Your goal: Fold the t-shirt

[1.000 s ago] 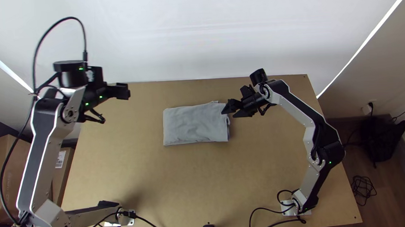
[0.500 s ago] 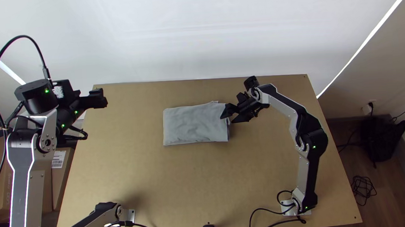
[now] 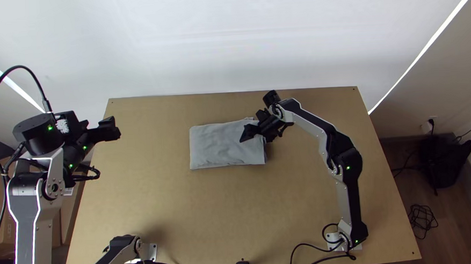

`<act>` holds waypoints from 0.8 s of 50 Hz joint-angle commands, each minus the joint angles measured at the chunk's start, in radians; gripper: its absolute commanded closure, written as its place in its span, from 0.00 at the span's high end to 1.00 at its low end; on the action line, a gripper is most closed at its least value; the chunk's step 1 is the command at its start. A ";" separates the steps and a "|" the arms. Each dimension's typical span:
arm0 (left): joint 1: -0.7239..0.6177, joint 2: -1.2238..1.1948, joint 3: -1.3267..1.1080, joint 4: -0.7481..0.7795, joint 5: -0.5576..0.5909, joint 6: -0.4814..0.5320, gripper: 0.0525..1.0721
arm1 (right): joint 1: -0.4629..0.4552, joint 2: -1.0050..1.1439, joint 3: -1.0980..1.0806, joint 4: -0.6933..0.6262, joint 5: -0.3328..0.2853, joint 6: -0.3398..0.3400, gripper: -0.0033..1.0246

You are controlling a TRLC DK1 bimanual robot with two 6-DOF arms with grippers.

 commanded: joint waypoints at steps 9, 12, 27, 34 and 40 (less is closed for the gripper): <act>0.018 -0.052 -0.052 0.007 -0.005 -0.014 0.96 | -0.011 0.074 -0.011 0.014 0.004 0.026 0.36; 0.019 -0.055 -0.056 0.007 -0.005 -0.014 0.96 | -0.042 0.057 -0.040 0.049 0.018 0.044 0.28; 0.018 -0.053 -0.095 0.047 0.004 -0.016 0.96 | -0.263 -0.090 -0.230 0.177 0.038 0.077 0.07; 0.016 -0.047 -0.104 0.068 0.010 -0.014 0.96 | -0.405 -0.125 -0.258 0.189 0.041 0.064 0.07; 0.016 -0.042 -0.106 0.081 0.013 -0.014 0.96 | -0.545 -0.131 -0.252 0.206 0.047 0.064 0.07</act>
